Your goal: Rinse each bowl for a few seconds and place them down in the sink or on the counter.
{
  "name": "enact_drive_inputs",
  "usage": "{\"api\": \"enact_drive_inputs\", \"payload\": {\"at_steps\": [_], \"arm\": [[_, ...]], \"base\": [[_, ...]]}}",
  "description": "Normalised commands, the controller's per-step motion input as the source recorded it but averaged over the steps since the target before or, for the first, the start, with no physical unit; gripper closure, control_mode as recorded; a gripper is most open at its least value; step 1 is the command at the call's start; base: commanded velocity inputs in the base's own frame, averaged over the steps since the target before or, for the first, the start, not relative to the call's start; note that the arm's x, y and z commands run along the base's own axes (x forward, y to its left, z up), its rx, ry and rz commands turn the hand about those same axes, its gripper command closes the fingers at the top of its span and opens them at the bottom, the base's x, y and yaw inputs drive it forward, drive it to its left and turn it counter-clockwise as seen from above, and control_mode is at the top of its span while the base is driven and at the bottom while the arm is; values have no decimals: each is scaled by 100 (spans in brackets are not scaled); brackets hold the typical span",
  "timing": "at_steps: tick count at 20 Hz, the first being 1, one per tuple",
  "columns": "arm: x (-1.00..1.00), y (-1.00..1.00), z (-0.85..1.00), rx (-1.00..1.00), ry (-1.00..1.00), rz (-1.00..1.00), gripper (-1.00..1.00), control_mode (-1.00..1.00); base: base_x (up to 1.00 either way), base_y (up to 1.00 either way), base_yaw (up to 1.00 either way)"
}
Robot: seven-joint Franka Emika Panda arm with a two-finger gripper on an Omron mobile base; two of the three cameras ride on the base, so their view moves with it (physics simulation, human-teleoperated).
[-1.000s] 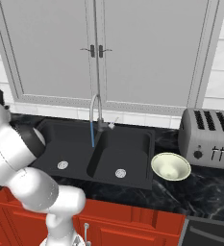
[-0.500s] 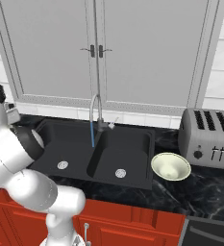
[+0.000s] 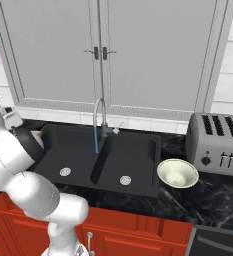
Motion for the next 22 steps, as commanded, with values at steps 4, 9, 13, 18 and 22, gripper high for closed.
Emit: {"api": "enact_drive_inputs", "payload": {"at_steps": [4, 9, 13, 18, 22], "arm": [[0, -34, 0, -15, -2, -2, 100, -100], [5, -36, -1, -5, 0, -5, 100, -100], [0, -38, -8, 0, -2, -6, 100, -100], [0, -34, -14, 0, -8, -7, 100, -100], [11, -31, -6, 0, -10, -4, 100, -100]], "base": [[0, 0, 0], [0, 0, 0], [0, 0, 0], [0, 0, 0], [0, 0, 0]]}}
